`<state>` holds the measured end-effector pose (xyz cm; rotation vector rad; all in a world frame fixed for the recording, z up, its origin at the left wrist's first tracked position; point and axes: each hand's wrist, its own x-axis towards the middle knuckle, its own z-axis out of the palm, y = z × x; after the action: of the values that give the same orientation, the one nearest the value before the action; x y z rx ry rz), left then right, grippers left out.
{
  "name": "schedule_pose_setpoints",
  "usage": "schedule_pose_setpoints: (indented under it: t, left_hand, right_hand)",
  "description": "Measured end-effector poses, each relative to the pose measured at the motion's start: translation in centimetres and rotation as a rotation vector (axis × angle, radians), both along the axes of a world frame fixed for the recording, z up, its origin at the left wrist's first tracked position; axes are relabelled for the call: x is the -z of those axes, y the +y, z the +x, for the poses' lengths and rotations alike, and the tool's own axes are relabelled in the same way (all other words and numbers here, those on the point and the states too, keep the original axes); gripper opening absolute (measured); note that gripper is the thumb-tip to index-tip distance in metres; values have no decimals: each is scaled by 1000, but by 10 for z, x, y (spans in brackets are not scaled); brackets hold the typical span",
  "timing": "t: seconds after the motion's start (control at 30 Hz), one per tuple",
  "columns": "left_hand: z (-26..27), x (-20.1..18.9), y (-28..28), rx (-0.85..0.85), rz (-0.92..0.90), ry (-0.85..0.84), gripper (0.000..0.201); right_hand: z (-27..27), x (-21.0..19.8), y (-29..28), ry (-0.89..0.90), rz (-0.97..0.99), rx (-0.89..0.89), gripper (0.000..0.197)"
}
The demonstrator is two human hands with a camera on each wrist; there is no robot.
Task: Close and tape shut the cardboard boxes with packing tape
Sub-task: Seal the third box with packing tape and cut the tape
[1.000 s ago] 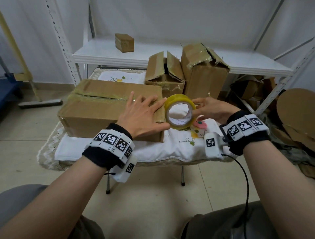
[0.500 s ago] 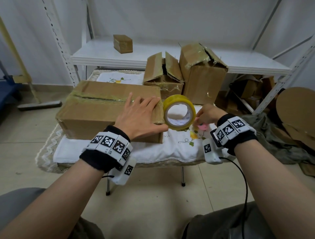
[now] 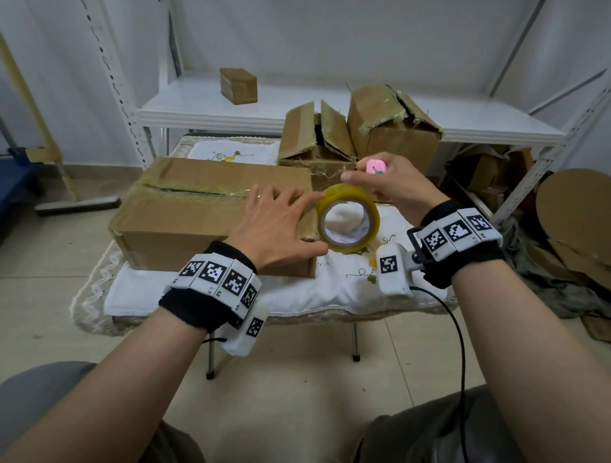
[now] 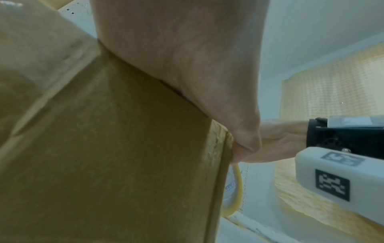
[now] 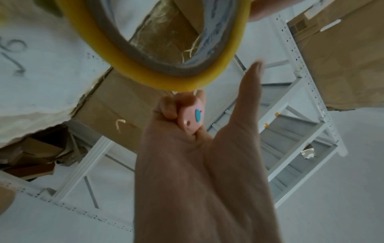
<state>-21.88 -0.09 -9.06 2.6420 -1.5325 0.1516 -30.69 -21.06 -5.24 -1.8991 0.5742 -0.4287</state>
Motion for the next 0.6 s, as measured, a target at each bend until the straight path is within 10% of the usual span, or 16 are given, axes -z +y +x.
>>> schedule_pose_setpoints:
  t: [0.17, 0.6]
  left_hand:
    - [2, 4, 1, -5, -2, -8, 100]
    - [0, 3, 4, -25, -8, 23, 101]
  right_hand:
    - [1, 6, -4, 352, -476, -52, 87]
    - [1, 8, 10, 238, -659, 37, 57]
